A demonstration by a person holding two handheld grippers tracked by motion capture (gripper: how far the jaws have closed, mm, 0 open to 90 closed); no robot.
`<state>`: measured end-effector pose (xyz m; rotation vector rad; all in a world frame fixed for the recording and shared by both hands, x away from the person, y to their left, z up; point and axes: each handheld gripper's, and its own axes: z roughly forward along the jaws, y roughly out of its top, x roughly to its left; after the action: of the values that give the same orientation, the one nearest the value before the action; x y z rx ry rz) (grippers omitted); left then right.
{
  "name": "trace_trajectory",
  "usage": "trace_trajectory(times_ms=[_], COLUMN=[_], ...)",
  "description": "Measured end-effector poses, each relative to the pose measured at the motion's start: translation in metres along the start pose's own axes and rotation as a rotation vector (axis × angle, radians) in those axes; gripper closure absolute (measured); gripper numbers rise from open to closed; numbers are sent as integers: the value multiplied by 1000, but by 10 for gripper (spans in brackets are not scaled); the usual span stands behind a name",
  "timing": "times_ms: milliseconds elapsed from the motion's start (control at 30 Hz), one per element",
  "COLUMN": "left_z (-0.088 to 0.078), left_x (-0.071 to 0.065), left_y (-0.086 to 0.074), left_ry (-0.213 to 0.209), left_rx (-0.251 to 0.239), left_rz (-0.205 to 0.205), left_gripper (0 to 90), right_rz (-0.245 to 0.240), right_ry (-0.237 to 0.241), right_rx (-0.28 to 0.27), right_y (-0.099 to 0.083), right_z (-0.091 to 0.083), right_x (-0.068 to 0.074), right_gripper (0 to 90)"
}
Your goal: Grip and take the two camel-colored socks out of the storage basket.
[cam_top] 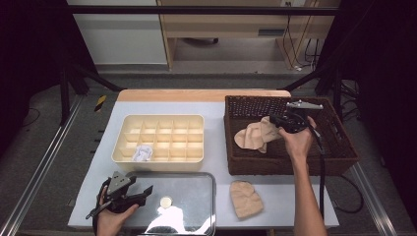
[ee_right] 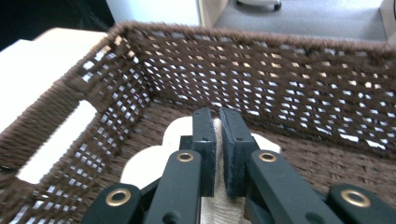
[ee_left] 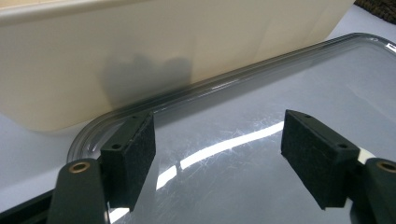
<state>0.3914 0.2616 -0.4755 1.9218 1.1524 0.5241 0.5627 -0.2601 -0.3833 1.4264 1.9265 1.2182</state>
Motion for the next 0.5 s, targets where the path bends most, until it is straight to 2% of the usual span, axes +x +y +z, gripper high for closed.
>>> trace_trajectory(times_ms=[100,200,500], left_z=[0,0,-1], left_x=[0,-1,-1], left_y=[0,0,1], left_ry=[-1,-2,-2], left_rx=[0,0,-4], left_rz=[1,1,3], left_gripper=[258,258,258], right_rz=[3,-18,-73], right_ry=[19,25,122], right_rx=[-30,-51,-128], right_y=[2,6,17], right_z=[-5,-12,-35], right_x=[4,9,37], right_gripper=[859,860,860])
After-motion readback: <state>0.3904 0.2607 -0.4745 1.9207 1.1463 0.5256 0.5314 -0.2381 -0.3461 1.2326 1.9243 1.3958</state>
